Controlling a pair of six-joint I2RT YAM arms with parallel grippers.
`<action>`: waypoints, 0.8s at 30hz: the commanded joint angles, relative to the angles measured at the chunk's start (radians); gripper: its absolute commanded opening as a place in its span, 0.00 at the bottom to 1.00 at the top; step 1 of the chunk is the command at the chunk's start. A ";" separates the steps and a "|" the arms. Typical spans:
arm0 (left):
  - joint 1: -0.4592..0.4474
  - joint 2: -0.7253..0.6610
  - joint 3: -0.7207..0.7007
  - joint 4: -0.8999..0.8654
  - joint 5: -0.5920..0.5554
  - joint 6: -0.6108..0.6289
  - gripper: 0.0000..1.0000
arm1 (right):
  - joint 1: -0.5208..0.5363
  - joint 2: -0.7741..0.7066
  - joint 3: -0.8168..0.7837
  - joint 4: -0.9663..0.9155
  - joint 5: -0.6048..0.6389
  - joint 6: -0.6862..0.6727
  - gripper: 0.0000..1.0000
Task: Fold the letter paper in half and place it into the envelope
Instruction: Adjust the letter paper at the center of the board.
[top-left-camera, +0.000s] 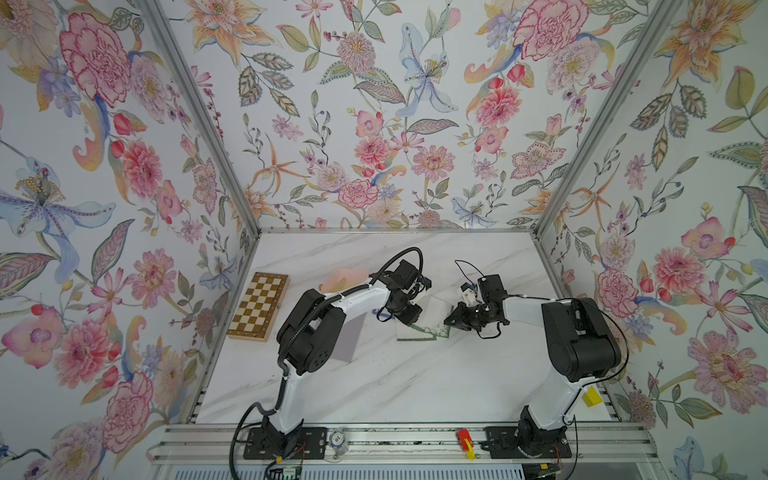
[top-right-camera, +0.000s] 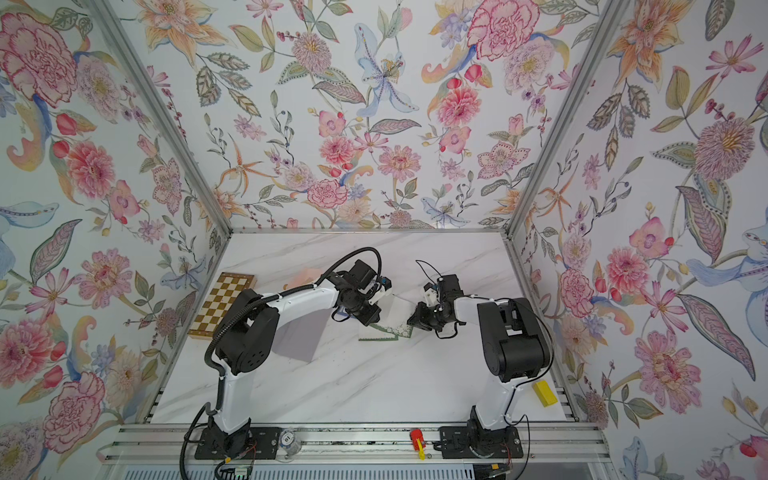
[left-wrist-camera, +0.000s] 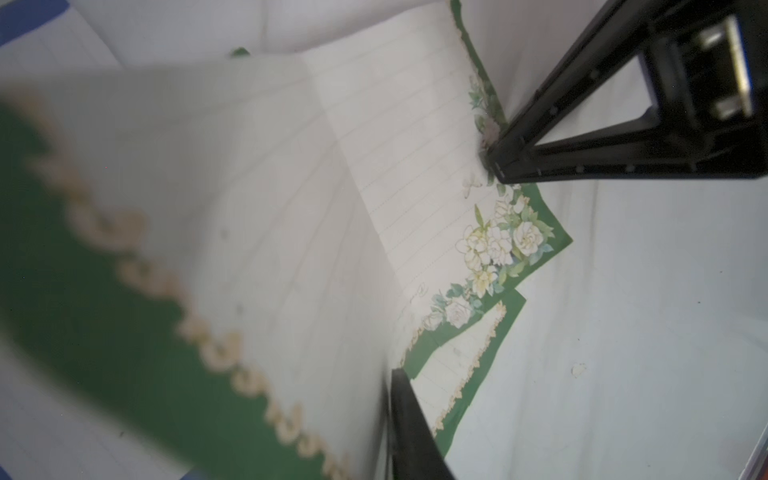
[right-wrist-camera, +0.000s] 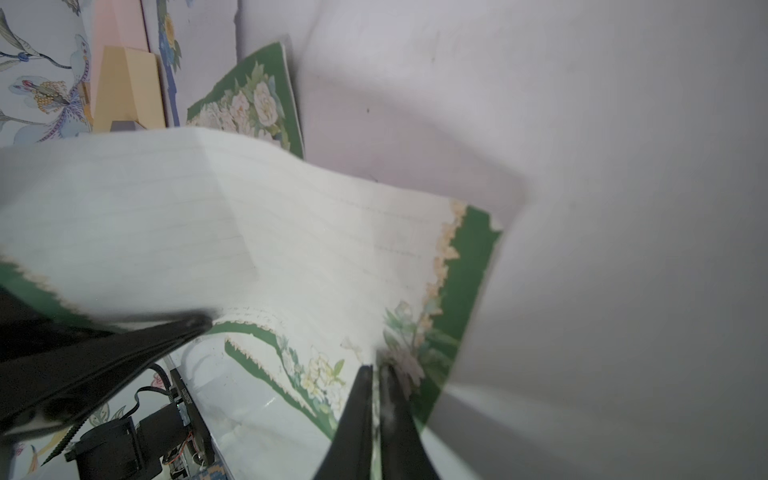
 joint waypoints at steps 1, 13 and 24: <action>0.011 -0.071 -0.045 0.077 -0.007 -0.053 0.25 | -0.004 0.046 -0.042 -0.023 0.028 0.021 0.10; 0.019 -0.140 -0.135 0.160 -0.057 -0.119 0.31 | -0.009 0.057 -0.052 -0.020 0.019 0.031 0.10; 0.027 -0.179 -0.224 0.227 -0.063 -0.193 0.20 | -0.011 0.060 -0.059 -0.017 0.020 0.033 0.10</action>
